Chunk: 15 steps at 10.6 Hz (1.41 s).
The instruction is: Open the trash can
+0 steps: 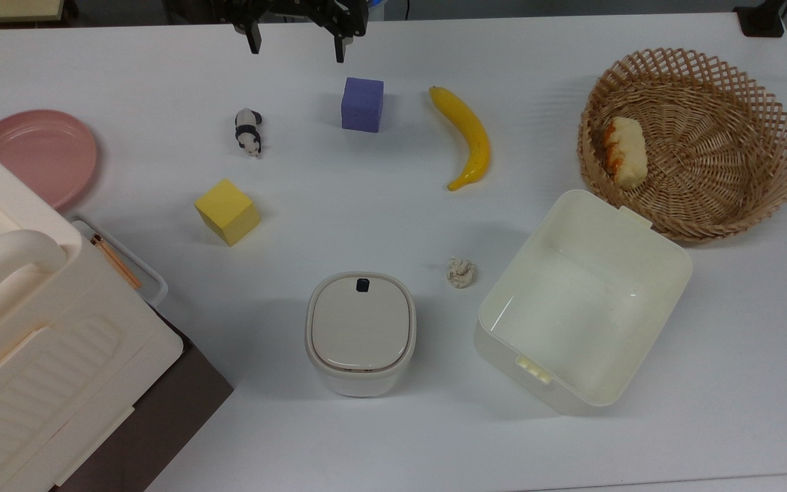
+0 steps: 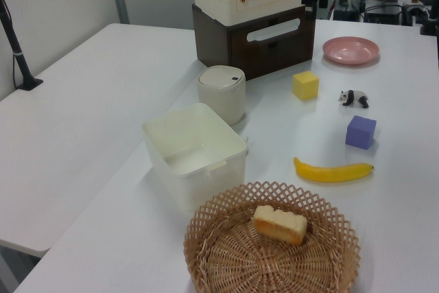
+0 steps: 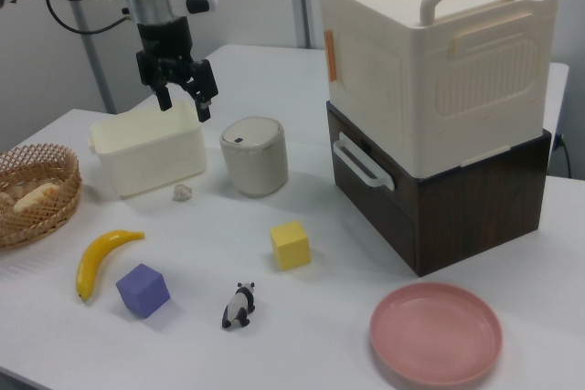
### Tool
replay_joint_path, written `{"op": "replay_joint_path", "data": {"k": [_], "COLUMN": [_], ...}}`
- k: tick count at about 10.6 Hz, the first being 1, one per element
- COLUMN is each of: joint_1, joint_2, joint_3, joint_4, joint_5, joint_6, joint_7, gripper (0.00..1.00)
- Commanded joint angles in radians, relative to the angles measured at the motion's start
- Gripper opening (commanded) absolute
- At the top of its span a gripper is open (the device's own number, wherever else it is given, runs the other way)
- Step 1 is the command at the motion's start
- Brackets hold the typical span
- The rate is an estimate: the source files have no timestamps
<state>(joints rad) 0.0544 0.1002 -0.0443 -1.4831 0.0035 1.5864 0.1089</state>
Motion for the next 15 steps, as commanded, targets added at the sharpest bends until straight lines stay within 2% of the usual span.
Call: {"op": "replay_joint_path", "data": {"k": [1,13,14,15], "joint_1": [0.004,0.005,0.008,0.012], "joint_2": [-0.016,-0.013,-0.013,-0.014], "joint_3": [-0.006,-0.003,-0.003,-0.003], "joint_4": [-0.019,-0.025,-0.025,-0.026], "joint_5": [0.007,-0.007,-0.005,0.0], "joint_6": [0.015,0.018,0.014,0.007], "joint_7": [-0.02,-0.017,-0.044,-0.072], "gripper": [1.0,0.98,0.86,0.66]}}
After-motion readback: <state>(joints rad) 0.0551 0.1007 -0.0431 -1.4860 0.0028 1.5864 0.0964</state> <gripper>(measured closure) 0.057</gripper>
